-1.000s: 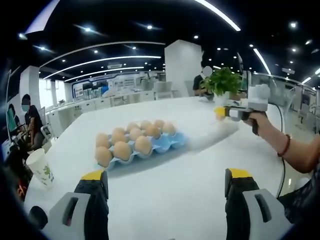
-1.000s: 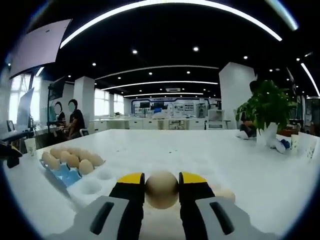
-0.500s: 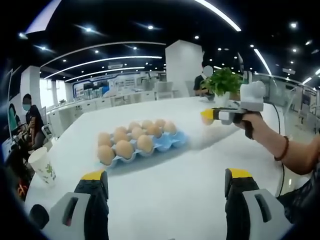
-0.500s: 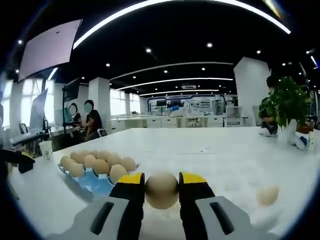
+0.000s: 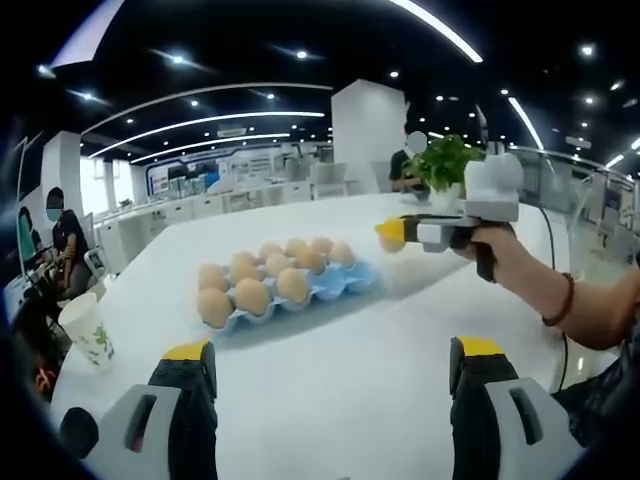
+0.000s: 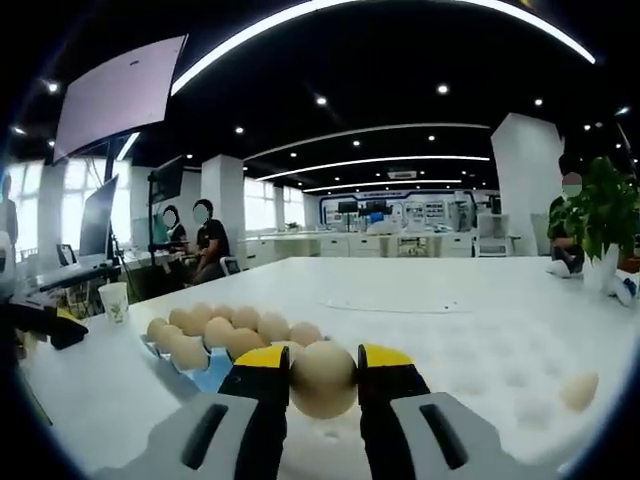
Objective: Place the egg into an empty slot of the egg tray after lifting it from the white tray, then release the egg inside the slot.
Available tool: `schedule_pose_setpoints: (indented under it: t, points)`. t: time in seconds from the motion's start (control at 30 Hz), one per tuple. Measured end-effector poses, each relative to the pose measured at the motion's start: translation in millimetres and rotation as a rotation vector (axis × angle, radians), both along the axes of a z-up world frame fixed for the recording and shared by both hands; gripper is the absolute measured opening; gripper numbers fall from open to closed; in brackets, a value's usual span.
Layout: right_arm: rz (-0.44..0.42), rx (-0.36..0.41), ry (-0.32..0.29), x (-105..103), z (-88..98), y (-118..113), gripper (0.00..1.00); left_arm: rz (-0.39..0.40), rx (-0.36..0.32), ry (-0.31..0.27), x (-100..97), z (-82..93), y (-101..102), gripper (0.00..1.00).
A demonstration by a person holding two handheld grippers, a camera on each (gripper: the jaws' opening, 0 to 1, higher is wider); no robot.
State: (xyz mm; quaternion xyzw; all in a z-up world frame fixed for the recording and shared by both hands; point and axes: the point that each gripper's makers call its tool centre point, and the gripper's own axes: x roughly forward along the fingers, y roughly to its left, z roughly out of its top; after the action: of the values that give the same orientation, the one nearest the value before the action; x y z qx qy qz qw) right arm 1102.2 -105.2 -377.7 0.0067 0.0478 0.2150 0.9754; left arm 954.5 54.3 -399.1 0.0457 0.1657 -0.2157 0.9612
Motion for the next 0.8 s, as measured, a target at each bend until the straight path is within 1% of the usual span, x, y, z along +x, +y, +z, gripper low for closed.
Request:
schedule_pose_setpoints:
  t: [0.27, 0.47, 0.57, 0.8]
  points:
    - [0.026, 0.003, 0.008, 0.9, -0.1, 16.5, 0.27, -0.007, -0.003, 0.004, 2.5, -3.0, -0.2, 0.99]
    - [0.063, 0.004, 0.009, -0.1, 0.2, 36.5, 0.27, -0.007, -0.004, 0.005, 4.2, -3.5, 1.9, 0.99]
    - [0.083, 0.011, 0.02, -1.0, -1.0, 47.4, 0.27, -0.003, -0.005, 0.005, 4.8, -3.3, 4.8, 0.99]
    - [0.123, -0.004, 0.023, -2.4, -3.7, 69.6, 0.27, -0.001, -0.003, 0.009, 5.5, -3.9, 9.2, 0.99]
